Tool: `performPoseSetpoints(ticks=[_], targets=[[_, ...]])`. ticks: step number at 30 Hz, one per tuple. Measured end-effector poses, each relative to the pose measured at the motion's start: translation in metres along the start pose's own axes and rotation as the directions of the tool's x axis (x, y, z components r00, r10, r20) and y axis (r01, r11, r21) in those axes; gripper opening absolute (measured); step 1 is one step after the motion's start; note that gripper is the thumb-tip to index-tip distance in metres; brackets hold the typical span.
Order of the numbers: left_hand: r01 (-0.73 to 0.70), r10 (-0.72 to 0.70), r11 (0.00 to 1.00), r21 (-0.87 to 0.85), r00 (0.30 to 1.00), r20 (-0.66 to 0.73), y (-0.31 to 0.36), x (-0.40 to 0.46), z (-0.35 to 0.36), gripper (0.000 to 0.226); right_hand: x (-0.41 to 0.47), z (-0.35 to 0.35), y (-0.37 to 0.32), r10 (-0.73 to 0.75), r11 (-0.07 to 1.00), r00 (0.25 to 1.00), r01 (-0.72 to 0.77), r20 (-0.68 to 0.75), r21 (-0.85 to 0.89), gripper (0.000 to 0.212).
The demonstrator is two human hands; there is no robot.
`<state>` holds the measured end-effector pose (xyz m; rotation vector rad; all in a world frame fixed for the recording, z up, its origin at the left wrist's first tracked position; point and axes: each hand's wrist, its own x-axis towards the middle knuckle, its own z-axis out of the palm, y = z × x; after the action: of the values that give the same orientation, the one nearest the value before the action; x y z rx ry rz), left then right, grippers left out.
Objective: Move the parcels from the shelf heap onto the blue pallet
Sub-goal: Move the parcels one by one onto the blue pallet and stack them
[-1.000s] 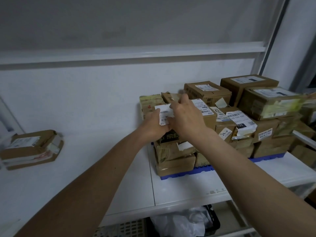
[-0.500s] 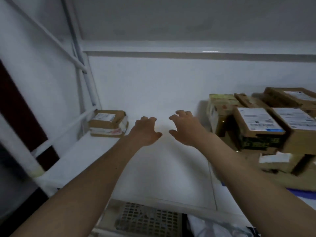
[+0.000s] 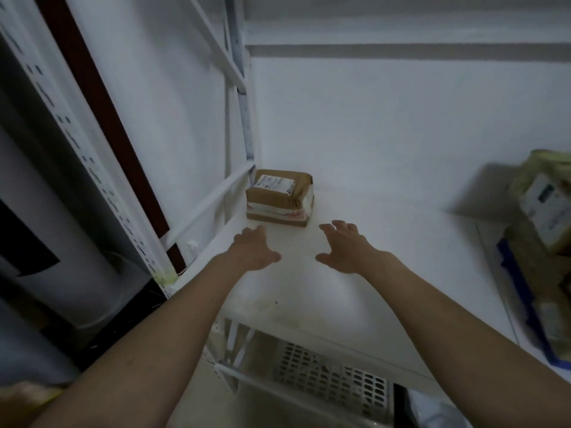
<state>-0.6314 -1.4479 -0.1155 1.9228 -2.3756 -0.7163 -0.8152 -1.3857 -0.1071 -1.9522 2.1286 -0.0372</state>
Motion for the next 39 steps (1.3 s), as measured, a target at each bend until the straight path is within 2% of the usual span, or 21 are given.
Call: performPoseSetpoints(ticks=[6,12,15,17,18,20,22,24,27,31,33,35,37,39], targets=[[0.079,-0.076,0.982,-0.172,0.997,0.026,-0.027,0.051,-0.005,0.104,0.063,0.012,-0.005,0.035,0.988,0.998,-0.042,0.051,0.146,0.072],[0.158,-0.175,0.882,-0.443,0.985,0.003,-0.043,0.119,-0.015,0.121,0.14,0.023,0.003,0.079,0.927,0.993,-0.104,0.083,0.361,0.07],[0.154,-0.194,0.811,-0.564,0.981,-0.011,-0.078,0.196,0.005,0.147,0.205,0.056,0.021,0.112,0.878,0.991,-0.135,0.077,0.46,0.092],[0.142,-0.19,0.749,-0.648,0.982,-0.004,-0.088,0.225,0.011,0.153,0.234,0.071,0.03,0.084,0.848,0.995,-0.1,0.055,0.521,0.105],[0.135,-0.181,0.721,-0.68,0.984,0.004,-0.08,0.219,0.003,0.149,0.229,0.059,0.022,0.066,0.834,0.996,-0.092,0.067,0.544,0.102],[0.134,-0.18,0.673,-0.727,0.984,0.014,-0.052,0.199,-0.017,0.128,0.23,0.05,0.013,0.07,0.797,0.992,-0.118,0.105,0.593,0.087],[0.104,-0.126,0.637,-0.764,0.992,0.03,-0.045,0.202,-0.016,0.102,0.235,0.05,0.013,0.057,0.733,0.993,-0.111,0.103,0.671,0.094],[0.071,-0.08,0.649,-0.758,0.997,0.025,-0.042,0.203,-0.012,0.088,0.245,0.06,0.021,0.033,0.638,0.995,-0.094,0.096,0.764,0.1],[0.008,-0.002,0.63,-0.777,1.0,0.009,-0.03,0.193,-0.01,0.066,0.219,0.033,0.014,0.008,0.523,0.996,-0.075,0.084,0.849,0.056],[-0.109,0.093,0.591,-0.8,0.993,-0.066,-0.009,0.168,-0.018,0.068,0.184,0.003,0.019,-0.002,0.414,1.0,-0.004,0.005,0.91,0.046],[-0.165,0.139,0.576,-0.801,0.985,-0.103,0.006,0.149,-0.027,0.075,0.163,-0.016,0.02,0.037,0.434,0.997,0.04,-0.062,0.9,0.046],[-0.246,0.205,0.546,-0.801,0.966,-0.156,0.031,0.128,-0.039,0.072,0.138,-0.038,0.026,0.098,0.454,0.983,0.096,-0.156,0.886,0.051],[-0.321,0.282,0.512,-0.797,0.939,-0.197,0.06,0.107,-0.051,0.067,0.106,-0.063,0.035,0.164,0.468,0.958,0.135,-0.235,0.874,0.059],[-0.389,0.35,0.492,-0.779,0.908,-0.232,0.092,0.084,-0.06,0.073,0.07,-0.089,0.048,0.251,0.468,0.924,0.146,-0.29,0.872,0.062]])
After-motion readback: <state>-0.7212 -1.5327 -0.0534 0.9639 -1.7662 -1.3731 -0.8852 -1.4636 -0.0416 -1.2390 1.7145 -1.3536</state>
